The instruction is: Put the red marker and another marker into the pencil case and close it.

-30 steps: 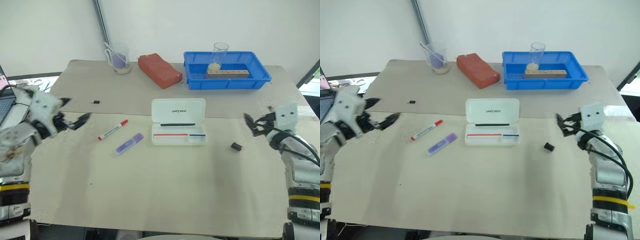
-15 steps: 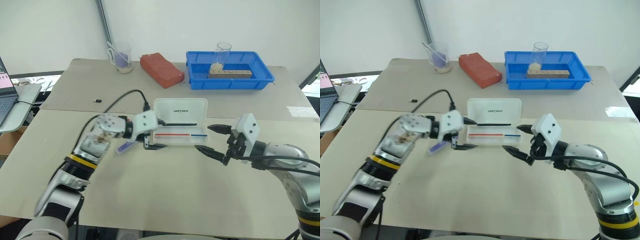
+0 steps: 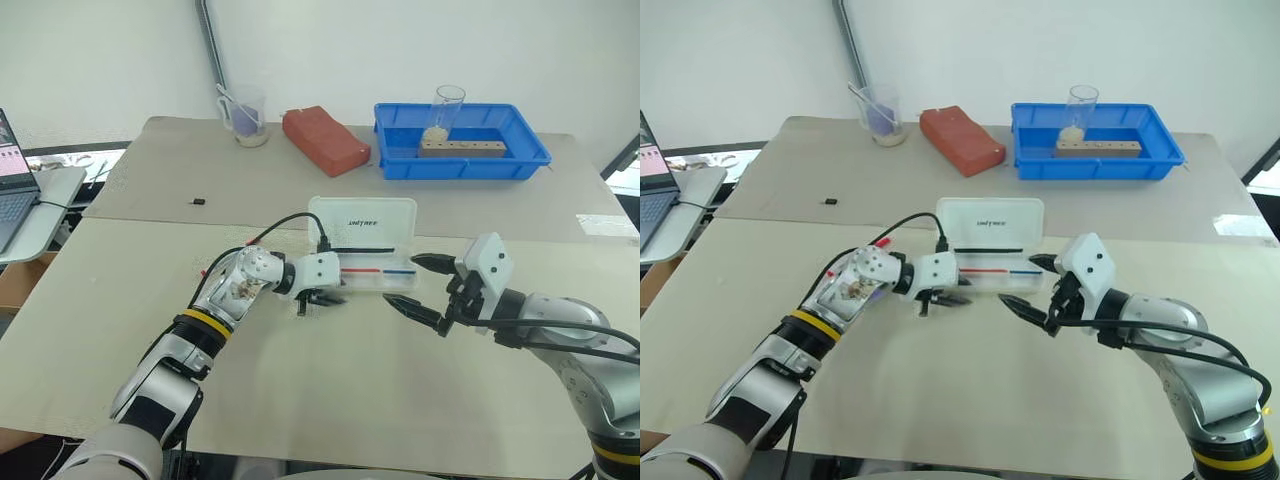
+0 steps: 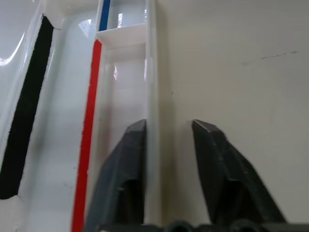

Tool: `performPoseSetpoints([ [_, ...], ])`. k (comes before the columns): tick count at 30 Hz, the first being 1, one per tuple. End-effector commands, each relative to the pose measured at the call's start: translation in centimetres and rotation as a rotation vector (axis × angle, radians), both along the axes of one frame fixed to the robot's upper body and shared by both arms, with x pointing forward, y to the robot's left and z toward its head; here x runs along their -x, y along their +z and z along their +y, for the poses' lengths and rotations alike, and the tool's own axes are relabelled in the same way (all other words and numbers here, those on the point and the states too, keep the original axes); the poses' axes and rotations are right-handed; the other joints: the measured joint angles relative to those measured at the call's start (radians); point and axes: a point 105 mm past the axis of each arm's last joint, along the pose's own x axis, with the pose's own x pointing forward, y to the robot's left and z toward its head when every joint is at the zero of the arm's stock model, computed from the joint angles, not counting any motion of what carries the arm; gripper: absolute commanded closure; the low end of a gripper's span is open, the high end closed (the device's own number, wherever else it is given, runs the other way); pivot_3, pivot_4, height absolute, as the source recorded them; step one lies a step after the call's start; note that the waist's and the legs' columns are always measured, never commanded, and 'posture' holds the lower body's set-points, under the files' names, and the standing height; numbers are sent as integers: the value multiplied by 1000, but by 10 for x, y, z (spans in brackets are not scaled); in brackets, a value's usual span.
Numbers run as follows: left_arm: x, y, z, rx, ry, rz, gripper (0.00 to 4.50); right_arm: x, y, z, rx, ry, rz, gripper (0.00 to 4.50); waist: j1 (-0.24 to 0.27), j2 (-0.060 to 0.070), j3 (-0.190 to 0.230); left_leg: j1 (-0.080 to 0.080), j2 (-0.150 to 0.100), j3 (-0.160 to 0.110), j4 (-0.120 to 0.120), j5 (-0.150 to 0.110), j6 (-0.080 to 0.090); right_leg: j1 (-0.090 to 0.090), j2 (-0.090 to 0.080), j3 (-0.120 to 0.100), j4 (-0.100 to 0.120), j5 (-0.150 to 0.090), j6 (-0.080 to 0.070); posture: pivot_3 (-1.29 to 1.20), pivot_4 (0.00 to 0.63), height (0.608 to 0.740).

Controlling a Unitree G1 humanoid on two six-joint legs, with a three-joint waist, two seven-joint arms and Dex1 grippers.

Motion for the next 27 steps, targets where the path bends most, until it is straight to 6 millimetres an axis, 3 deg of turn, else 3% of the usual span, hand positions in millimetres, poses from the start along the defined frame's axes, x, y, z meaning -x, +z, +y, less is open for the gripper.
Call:
performPoseSetpoints([
  [1, -4, 9, 0, 5, -9, -36, 4466, 0, 10, 1, 12, -4, -59, 0, 0, 0, 0, 0, 0, 0, 0, 0, 0, 0, 0, 0, 0, 0, 0, 0, 150, 740],
  [5, 4, 8, 1, 17, -22, -22, 4466, 1, 11, 1, 11, 2, -54, 0, 0, 0, 0, 0, 0, 0, 0, 0, 0, 0, 0, 0, 0, 0, 0, 0, 150, 740],
  [15, 58, -2, 16, -30, -119, 39, 4466, 10, 10, 2, 40, 81, -4, 0, 0, 2, -1, 1, 0, -1, 0, 0, 0, 1, 0, 0, 0, 1, -2, 0, 150, 740],
  [27, 57, -2, 16, -11, -65, 61, 4466, 18, -3, 2, 63, 134, 63, 0, 1, 1, -1, 1, 0, -1, 0, 0, 0, 1, 0, -1, 0, 1, -1, 0, 150, 740],
])
